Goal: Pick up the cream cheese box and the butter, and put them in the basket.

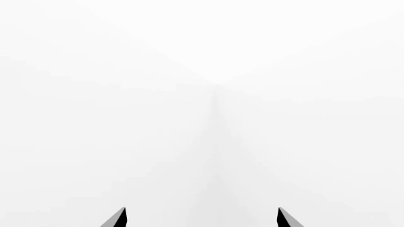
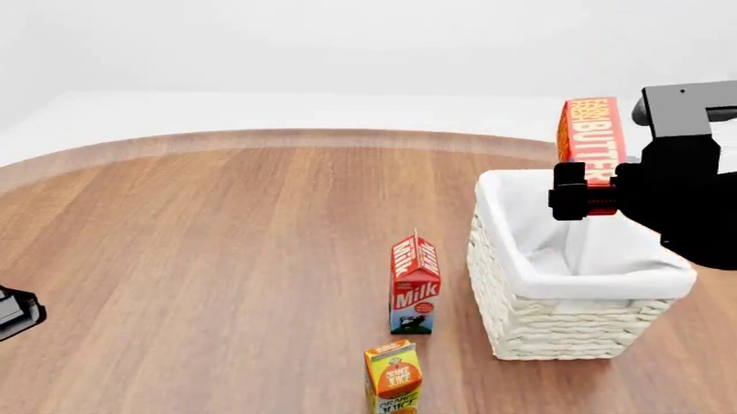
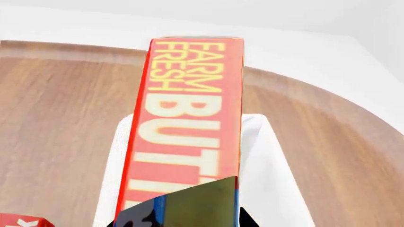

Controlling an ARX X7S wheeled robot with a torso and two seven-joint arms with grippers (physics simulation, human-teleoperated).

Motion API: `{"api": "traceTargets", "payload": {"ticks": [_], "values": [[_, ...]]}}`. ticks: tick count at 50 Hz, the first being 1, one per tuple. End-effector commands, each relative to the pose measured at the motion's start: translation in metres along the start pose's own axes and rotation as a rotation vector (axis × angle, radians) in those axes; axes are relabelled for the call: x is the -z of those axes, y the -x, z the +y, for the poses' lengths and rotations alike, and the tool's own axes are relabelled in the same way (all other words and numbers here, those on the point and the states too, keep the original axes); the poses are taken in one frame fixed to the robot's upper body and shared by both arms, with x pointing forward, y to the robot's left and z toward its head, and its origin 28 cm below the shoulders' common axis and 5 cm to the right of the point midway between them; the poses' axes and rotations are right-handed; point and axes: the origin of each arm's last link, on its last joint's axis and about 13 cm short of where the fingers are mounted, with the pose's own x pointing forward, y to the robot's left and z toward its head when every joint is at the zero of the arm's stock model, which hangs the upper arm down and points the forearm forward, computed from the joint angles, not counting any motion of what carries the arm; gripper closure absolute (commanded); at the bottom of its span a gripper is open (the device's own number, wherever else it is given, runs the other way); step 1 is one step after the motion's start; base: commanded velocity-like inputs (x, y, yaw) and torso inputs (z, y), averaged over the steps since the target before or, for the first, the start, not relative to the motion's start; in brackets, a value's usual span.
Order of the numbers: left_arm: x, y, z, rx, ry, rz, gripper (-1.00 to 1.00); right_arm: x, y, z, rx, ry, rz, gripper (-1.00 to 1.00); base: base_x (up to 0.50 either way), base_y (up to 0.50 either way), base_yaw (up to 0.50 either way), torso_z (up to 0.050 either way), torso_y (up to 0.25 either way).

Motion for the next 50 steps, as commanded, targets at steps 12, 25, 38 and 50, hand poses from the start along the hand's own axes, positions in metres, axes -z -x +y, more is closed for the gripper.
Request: {"api": "traceTargets", "payload": {"ticks": [12, 25, 38, 50], "values": [[-0.001, 0.000, 0.002, -0.004, -0.010, -0.019, -1.00, 0.011, -0.010, -0.008, 0.021, -0.021, -0.009, 1.00, 0.00, 0.00, 0.00, 0.001, 0.002], [-0.001, 0.000, 0.001, -0.002, -0.010, -0.018, -1.00, 0.020, -0.019, -0.009, 0.033, -0.014, 0.014, 1.00, 0.00, 0.00, 0.00, 0.001, 0.001], [-0.001, 0.000, 0.001, 0.000, -0.009, -0.019, -1.00, 0.025, -0.024, -0.007, 0.031, 0.004, 0.029, 1.00, 0.00, 0.00, 0.00, 0.000, 0.002], [-0.001, 0.000, 0.000, 0.005, -0.007, -0.018, -1.00, 0.031, -0.032, -0.010, 0.052, -0.011, 0.044, 1.00, 0.00, 0.00, 0.00, 0.001, 0.002]]}}
